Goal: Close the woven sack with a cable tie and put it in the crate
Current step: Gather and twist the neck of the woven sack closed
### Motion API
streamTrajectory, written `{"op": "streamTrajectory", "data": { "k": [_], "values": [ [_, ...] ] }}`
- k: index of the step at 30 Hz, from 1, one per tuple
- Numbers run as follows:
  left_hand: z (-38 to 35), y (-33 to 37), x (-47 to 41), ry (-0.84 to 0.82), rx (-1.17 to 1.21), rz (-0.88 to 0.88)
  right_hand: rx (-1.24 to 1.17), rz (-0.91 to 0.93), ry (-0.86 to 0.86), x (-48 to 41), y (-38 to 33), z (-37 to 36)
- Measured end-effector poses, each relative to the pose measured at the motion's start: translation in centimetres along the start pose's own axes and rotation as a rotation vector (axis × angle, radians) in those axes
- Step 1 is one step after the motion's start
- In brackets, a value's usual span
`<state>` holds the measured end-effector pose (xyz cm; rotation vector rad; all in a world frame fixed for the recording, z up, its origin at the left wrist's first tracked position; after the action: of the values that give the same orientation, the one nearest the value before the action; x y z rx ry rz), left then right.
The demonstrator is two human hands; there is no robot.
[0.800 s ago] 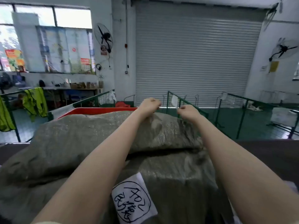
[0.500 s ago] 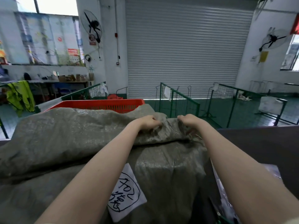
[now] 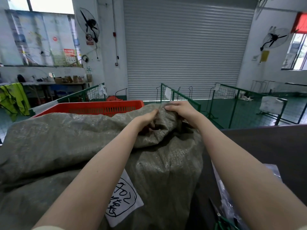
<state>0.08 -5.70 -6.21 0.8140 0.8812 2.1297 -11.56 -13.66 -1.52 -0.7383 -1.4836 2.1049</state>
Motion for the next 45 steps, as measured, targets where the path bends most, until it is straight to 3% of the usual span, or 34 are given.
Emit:
{"op": "streamTrajectory", "data": {
  "k": [3, 6, 8, 10, 12, 14, 15, 17, 19, 22, 24, 30, 34, 37, 41, 43, 45],
  "values": [
    [0.8, -0.6, -0.4, -0.049, 0.151, 0.064, 0.101, 0.087, -0.084, 0.6, -1.8, -0.8],
    [1.8, 0.3, 0.6, 0.031, 0.247, 0.033, 0.212, 0.087, -0.224, 1.4, -1.8, -1.8],
    [3.0, 1.4, 1.1, 0.144, 0.349, -0.046, 0.175, 0.056, -0.225, 1.8, -2.0, -2.1],
    [4.8, 2.3, 1.3, 0.329, 0.449, -0.151, 0.114, 0.061, -0.052, 1.3, -2.4, -1.4],
    [6.6, 2.9, 1.3, 0.467, 0.426, -0.218, 0.144, 0.103, 0.225, 0.9, -2.8, 0.0],
    [7.8, 3.9, 1.9, 0.495, 0.43, -0.283, 0.26, 0.136, 0.427, 0.3, -2.5, 1.5],
    [8.1, 4.4, 2.5, 0.493, 0.468, -0.324, 0.311, 0.138, 0.448, 0.0, -2.1, 1.9],
    [9.0, 5.5, 3.6, 0.493, 0.601, -0.414, 0.393, 0.103, 0.364, -0.5, -1.4, 2.0],
    [10.1, 6.2, 4.5, 0.513, 0.787, -0.487, 0.389, 0.036, 0.174, -1.1, -0.4, 1.2],
    [11.1, 6.9, 5.7, 0.48, 1.087, -0.61, 0.153, -0.06, -0.151, -0.8, 0.7, -0.4],
    [11.4, 7.4, 6.1, 0.445, 1.167, -0.684, -0.039, -0.118, -0.259, -0.2, 0.7, -1.1],
    [11.2, 8.0, 6.7, 0.286, 1.002, -0.705, -0.307, -0.033, -0.311, -0.8, -3.5, -2.8],
    [11.3, 8.9, 8.7, 0.146, 0.859, -0.676, -0.247, -0.026, -0.323, -0.9, -6.2, -4.1],
    [11.9, 8.8, 9.3, 0.276, 0.566, -0.533, -0.224, 0.073, -0.088, -1.9, -8.0, -3.8],
    [13.4, 7.3, 9.5, 0.404, 0.294, -0.306, -0.439, 0.071, -0.102, -3.2, -7.5, -4.2],
    [13.5, 6.7, 9.8, 0.368, 0.177, -0.267, -0.529, 0.023, -0.125, -3.1, -7.2, -4.4],
    [12.1, 6.3, 10.0, 0.211, 0.076, -0.205, -0.634, 0.074, -0.191, -2.7, -8.2, -4.7]
  ]
}}
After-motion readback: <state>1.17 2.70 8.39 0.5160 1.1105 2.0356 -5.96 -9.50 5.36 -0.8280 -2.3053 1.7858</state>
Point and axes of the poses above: each hand's wrist, its own x-axis away from the middle knuckle, its own z-axis out of the back of the hand, y = z × x, the point moved 5 cm from there along -x, towards the middle knuckle, and after that the axes turned 4 degrees about -x, right-handed, at the moved point
